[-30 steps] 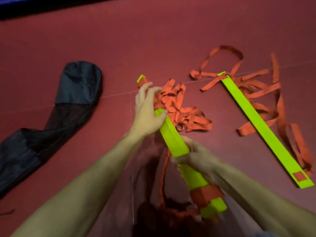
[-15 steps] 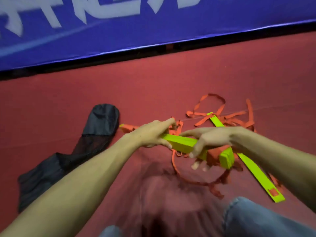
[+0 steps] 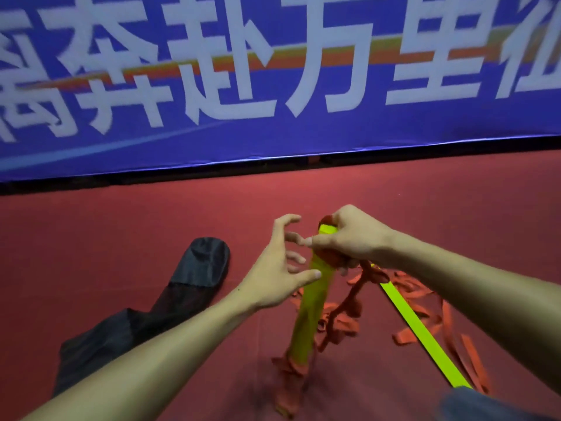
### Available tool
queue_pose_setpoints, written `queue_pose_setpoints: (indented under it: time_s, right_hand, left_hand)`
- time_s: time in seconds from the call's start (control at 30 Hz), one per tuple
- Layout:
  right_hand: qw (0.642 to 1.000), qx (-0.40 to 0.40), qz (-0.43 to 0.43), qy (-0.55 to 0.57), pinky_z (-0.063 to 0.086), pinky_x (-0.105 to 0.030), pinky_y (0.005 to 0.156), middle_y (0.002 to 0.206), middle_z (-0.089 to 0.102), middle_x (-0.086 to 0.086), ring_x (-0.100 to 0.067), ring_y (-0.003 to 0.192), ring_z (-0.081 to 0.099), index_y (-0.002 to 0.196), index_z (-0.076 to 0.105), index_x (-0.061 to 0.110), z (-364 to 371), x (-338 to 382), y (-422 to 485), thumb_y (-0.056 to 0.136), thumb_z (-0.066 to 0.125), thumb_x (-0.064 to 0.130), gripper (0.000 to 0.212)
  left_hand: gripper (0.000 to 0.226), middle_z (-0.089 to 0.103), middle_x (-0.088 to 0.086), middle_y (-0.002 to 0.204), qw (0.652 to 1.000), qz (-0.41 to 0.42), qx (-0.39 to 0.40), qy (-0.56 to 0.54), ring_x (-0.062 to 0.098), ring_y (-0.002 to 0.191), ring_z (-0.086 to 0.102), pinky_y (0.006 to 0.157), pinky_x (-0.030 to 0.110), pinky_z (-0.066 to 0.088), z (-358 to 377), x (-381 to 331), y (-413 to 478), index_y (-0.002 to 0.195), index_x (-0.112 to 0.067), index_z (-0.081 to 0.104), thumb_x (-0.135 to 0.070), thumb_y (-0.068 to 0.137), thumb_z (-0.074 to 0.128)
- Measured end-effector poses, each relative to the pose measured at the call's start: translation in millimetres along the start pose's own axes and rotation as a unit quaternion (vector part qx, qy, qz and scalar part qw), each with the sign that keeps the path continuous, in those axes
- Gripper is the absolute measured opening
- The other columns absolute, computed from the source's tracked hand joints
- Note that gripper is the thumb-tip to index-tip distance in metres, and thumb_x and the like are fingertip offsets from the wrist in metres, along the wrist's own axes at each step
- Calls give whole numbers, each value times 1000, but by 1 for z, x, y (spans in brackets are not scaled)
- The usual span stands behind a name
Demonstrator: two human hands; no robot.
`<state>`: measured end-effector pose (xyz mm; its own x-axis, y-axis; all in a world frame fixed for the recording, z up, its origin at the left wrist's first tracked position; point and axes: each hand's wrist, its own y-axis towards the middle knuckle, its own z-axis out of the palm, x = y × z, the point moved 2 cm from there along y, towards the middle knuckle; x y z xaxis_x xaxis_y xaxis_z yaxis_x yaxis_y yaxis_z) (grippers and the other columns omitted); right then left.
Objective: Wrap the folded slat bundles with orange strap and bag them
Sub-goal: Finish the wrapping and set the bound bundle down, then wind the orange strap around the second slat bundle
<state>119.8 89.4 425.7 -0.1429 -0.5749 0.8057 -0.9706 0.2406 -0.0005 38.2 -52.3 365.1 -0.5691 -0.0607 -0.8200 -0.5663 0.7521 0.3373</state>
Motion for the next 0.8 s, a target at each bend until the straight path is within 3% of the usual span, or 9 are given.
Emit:
queue_pose_setpoints:
  time_s: [0.1, 0.17, 0.27, 0.37, 0.47, 0.53, 0.63, 0.73, 0.8]
  right_hand:
    - [999, -17, -4, 34, 38, -21, 36, 55, 54, -11, -20, 38, 54, 78, 61, 5, 13, -4, -7, 90, 67, 18, 19]
    - [998, -29, -16, 59, 40, -23, 38, 59, 58, -8, -22, 41, 56, 95, 60, 9, 16, -2, -11, 91, 64, 16, 10]
    - [994, 9, -28, 105, 44, -24, 41, 72, 63, -9, -21, 45, 56, 118, 52, 18, 19, 4, -15, 96, 59, 18, 22]
    - [989, 40, -27, 137, 53, -30, 50, 78, 63, -10, -22, 49, 58, 113, 56, 15, 21, 10, -16, 97, 59, 24, 19]
    - [983, 47, -4, 176, 57, -40, 64, 73, 63, -7, -21, 48, 58, 111, 56, 12, 22, 11, -15, 92, 66, 12, 21]
    - [974, 64, 7, 216, 58, -41, 67, 69, 62, -6, -20, 49, 56, 116, 56, 8, 23, 10, -14, 89, 65, 1, 29]
    - [964, 89, 12, 249, 56, -35, 62, 78, 58, -14, -21, 59, 53, 117, 58, 12, 18, 8, -18, 90, 59, -4, 31]
    - [963, 90, 12, 254, 59, -45, 74, 83, 60, -20, -25, 62, 58, 118, 60, 19, 16, 3, -20, 92, 58, -4, 34]
    - [961, 70, 10, 266, 57, -48, 77, 78, 61, -18, -23, 59, 59, 122, 60, 17, 17, -2, -19, 93, 59, -2, 35]
  left_hand:
    - [81, 45, -6, 114, 996, 62, -5, 64, 11, 82, 54, 74, 21, 52, 8, -17, -9, 127, -55, 37, -10, 76, 82]
    - [71, 45, -5, 111, 994, 60, -27, 92, 11, 83, 54, 73, 19, 51, 10, -20, -13, 128, -48, 48, -10, 77, 80]
    - [64, 50, -2, 108, 993, 48, -49, 92, 13, 83, 58, 74, 22, 54, 3, -22, -15, 118, -46, 55, -4, 77, 78]
    - [64, 59, -1, 112, 997, 20, -38, 71, 15, 90, 61, 81, 33, 57, -5, -23, -15, 116, -48, 55, -2, 76, 72]
    - [53, 66, -6, 106, 999, -16, -27, 28, 15, 92, 63, 84, 46, 56, -4, -28, -14, 119, -36, 56, -11, 74, 66]
    - [48, 64, -1, 108, 998, -25, -33, 38, 14, 98, 62, 87, 42, 56, -6, -32, -11, 116, -33, 58, -28, 69, 66]
    - [45, 66, -2, 107, 994, -19, -53, 92, 16, 96, 62, 85, 34, 52, -8, -33, -5, 107, -36, 61, -42, 63, 61]
    - [34, 64, -8, 105, 990, 0, -70, 122, 12, 96, 60, 84, 32, 51, -8, -32, -3, 104, -37, 63, -30, 71, 68]
    - [36, 59, -8, 108, 988, 16, -80, 133, 7, 101, 57, 86, 22, 47, -9, -33, -2, 108, -29, 66, -16, 76, 73]
